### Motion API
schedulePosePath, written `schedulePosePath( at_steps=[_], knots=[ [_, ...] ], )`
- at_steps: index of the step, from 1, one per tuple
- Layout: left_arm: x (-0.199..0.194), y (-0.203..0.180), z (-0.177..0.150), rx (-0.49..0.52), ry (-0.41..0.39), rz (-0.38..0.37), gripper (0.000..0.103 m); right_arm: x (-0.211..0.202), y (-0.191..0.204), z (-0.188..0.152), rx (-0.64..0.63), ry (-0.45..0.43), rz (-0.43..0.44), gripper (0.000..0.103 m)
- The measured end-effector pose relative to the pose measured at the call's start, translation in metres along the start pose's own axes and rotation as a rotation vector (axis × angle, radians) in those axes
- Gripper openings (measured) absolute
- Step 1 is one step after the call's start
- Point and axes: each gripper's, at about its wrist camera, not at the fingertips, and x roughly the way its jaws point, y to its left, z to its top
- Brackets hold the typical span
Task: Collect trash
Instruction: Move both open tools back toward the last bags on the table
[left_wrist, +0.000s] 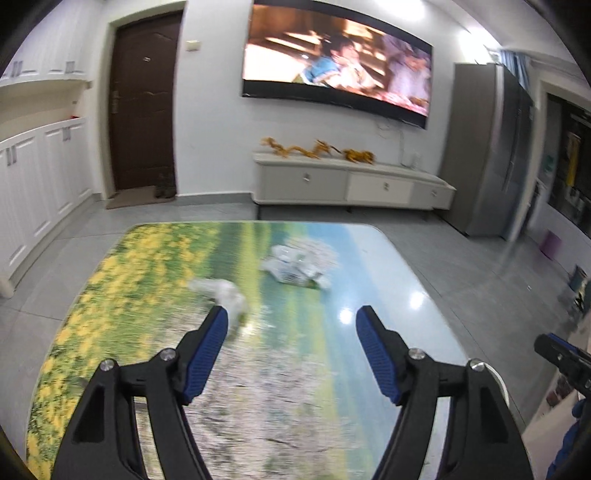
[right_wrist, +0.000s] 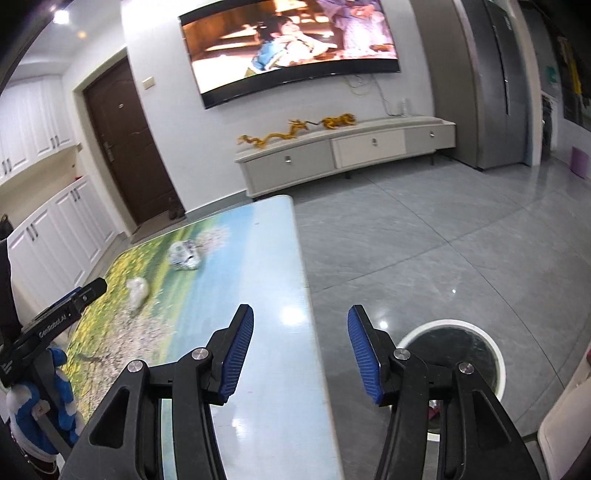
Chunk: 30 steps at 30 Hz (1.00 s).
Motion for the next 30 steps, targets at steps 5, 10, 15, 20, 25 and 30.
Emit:
schedulePosePath(
  at_steps=[5,10,15,20,25,30],
  knots=[
    [-0.007,0.024,0.000,-0.011,-0.001,0.053,0.071,-0.001,0.028,-0.003,-0.035,-0.001,0.031,0.052],
    [0.001,0.045,-0.006,-0.033,0.035,0.085,0.071,0.003,0.047,-0.004,-0.059,0.001,0.058,0.052],
    [0.011,0.066,-0.014,-0.065,0.055,0.113,0.071,0.012,0.053,-0.006,-0.064,0.019,0.068,0.052],
    [0.020,0.092,-0.019,-0.116,0.071,0.134,0.071,0.026,0.049,-0.007,-0.044,0.042,0.071,0.052],
    [0.033,0.116,-0.021,-0.161,0.093,0.135,0.071,0.046,0.047,-0.007,-0.030,0.072,0.078,0.052],
    [0.054,0.121,-0.021,-0.166,0.138,0.090,0.071,0.071,0.051,-0.006,-0.038,0.115,0.096,0.052]
  ],
)
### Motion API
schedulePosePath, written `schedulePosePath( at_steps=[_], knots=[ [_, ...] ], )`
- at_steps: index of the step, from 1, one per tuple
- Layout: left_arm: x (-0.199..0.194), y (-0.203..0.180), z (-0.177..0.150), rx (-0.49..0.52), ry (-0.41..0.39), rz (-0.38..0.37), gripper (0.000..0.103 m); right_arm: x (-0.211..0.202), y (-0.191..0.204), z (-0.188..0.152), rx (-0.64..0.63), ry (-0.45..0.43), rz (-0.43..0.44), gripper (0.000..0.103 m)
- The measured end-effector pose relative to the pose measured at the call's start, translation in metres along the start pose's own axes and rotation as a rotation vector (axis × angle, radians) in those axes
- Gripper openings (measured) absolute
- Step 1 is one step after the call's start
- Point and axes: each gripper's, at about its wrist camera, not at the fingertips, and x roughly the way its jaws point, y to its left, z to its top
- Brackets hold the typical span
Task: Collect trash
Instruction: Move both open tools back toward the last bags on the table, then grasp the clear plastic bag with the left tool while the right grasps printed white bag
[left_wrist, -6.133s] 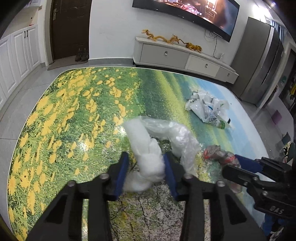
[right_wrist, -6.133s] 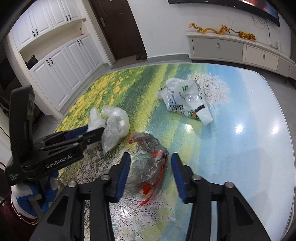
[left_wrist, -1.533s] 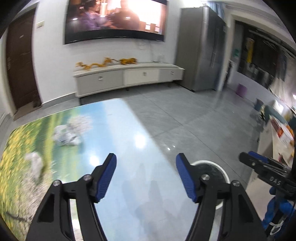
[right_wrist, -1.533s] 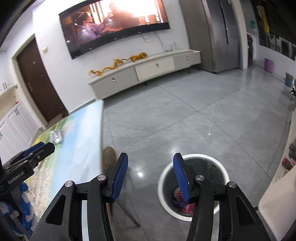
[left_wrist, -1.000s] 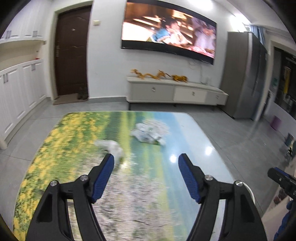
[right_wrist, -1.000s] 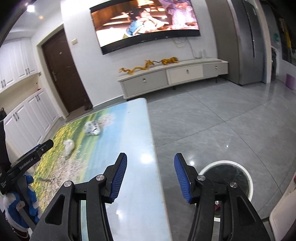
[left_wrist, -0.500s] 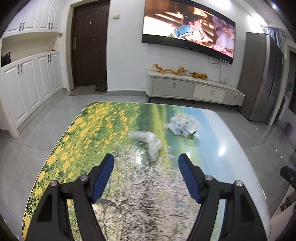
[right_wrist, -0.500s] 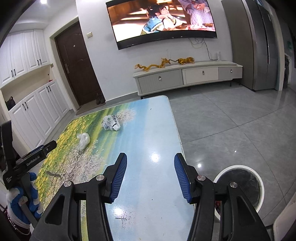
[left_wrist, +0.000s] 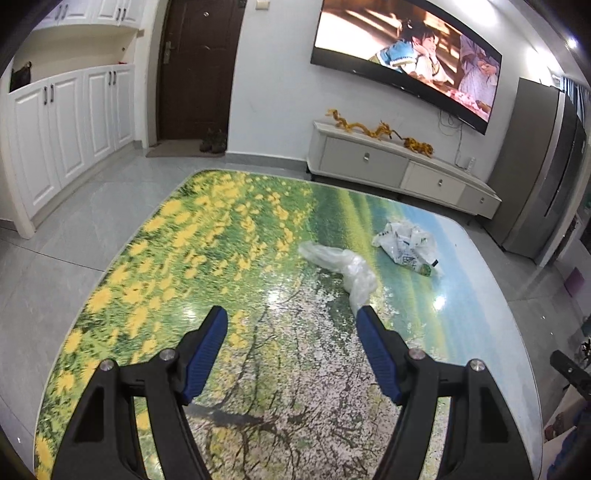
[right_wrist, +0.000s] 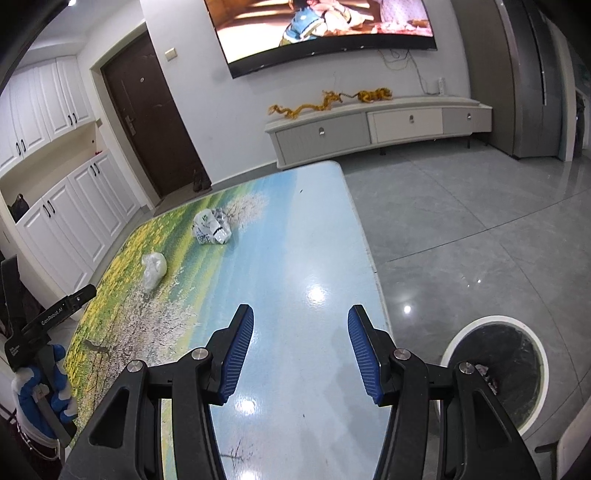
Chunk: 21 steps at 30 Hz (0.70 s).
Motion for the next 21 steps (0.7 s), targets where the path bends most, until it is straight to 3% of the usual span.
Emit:
schedulePosePath(
  at_steps=[10,17,21],
  knots=[
    [0.057,-0.038,0.024,0.062,0.093,-0.071,0.071,0.053,0.006,0.025,-0.038,0.072,0.042,0.053],
    [0.098,-0.057,0.038,0.094,0.142,-0.048,0.071,0.097,0.034,0.058,-0.120,0.099,0.089,0.053],
    [0.112,-0.057,0.042,0.094,0.154,-0.046,0.071,0.126,0.060,0.077,-0.175,0.104,0.136,0.059]
  ],
)
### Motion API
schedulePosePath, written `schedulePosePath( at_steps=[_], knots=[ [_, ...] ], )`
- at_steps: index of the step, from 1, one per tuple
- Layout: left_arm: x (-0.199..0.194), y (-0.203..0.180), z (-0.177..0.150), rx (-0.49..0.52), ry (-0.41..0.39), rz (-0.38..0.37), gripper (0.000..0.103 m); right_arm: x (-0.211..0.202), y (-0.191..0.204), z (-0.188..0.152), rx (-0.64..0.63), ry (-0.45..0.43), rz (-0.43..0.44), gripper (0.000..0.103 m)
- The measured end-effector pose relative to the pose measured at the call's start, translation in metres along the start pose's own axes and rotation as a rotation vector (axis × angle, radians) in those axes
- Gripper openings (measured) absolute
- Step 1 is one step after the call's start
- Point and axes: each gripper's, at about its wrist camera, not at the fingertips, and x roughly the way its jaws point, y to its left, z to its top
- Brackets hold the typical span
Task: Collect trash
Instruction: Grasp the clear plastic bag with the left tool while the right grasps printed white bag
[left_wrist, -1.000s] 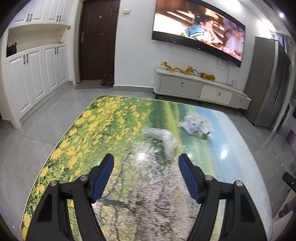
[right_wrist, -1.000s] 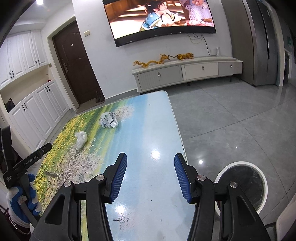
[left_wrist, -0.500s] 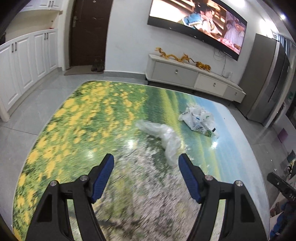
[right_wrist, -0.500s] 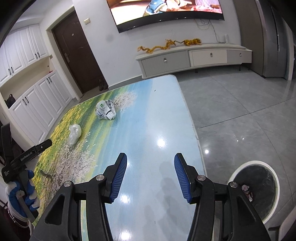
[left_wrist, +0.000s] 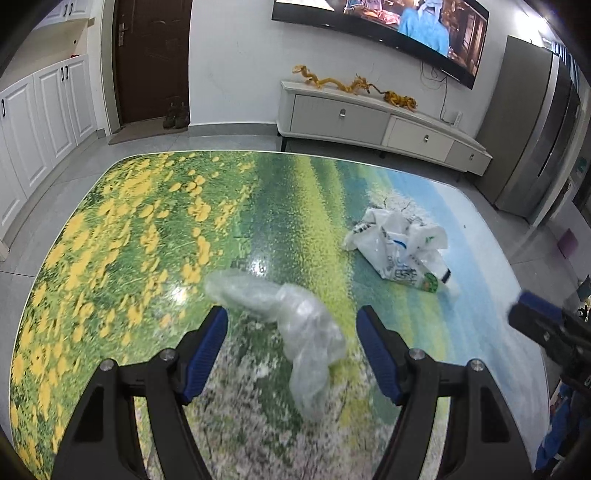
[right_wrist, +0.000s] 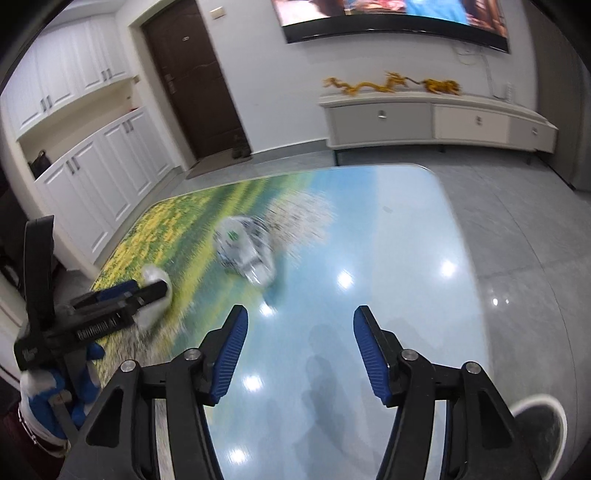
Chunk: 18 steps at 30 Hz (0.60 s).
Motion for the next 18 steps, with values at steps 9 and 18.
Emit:
schedulePosePath(
  at_steps=[9,18],
  knots=[
    [0.012,0.007,0.004,-0.013,0.009,0.005,0.070,0.064,0.038,0.047,-0.090,0.025,0.065,0.065],
    [0.016,0.008,0.004,-0.014,0.009,0.012,0.060,0.104,0.056,0.056,-0.137,0.093,0.067,0.057]
  ],
)
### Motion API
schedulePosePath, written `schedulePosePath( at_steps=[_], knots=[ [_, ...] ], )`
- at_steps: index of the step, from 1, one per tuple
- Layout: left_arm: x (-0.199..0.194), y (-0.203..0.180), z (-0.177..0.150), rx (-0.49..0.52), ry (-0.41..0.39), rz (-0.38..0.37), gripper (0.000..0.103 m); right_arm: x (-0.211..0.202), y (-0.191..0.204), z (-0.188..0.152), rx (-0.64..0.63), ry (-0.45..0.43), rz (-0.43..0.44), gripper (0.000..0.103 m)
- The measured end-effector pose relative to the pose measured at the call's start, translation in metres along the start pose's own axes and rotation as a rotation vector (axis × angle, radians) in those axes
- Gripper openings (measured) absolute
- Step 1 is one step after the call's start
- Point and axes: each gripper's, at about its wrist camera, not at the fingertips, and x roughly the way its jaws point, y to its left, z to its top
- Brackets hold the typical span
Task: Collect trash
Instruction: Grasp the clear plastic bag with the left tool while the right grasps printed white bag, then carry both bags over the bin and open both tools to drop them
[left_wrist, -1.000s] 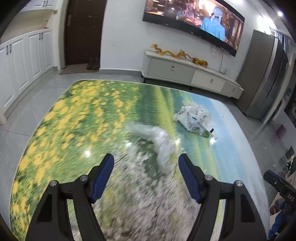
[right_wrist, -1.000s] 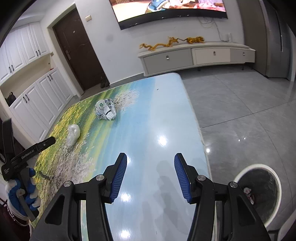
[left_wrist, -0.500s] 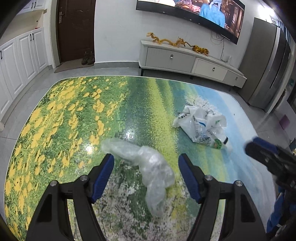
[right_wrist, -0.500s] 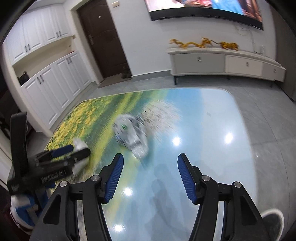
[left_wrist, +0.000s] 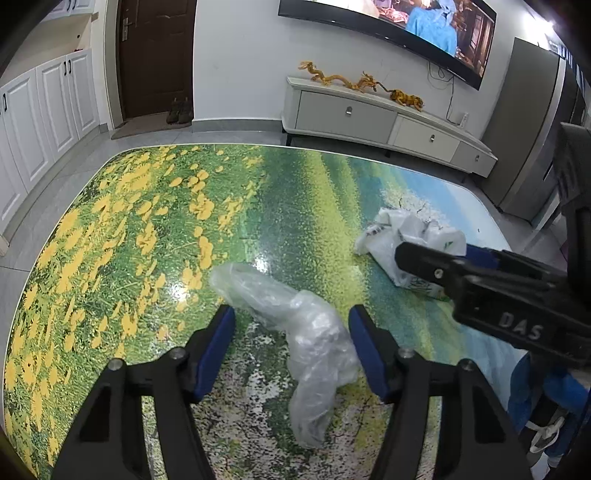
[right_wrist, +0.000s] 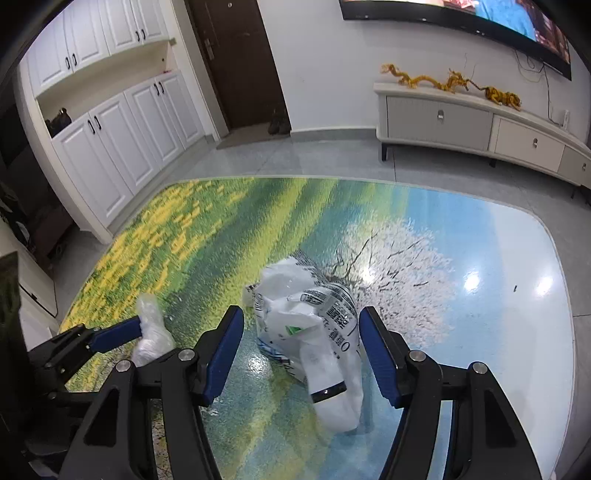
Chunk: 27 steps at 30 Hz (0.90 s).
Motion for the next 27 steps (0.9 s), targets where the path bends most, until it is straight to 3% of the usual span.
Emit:
schedulePosePath(
  at_steps=[6,11,27],
  knots=[
    [-0.004,-0.006,-0.006,0.015,-0.007,0.014,0.042,-0.008,0.002,-0.011,-0.014,0.001,0.012,0.037],
    [-0.012,-0.011,-0.015,0.027,-0.010,0.008,0.030,-0.025,0.001,-0.033,0.002,0.001,0.034,0.033],
    [-0.070,-0.048,-0.056,0.093,-0.071,-0.033,0.028,-0.124,-0.013,-0.120,0.112,-0.079,0.008,0.029]
  ],
)
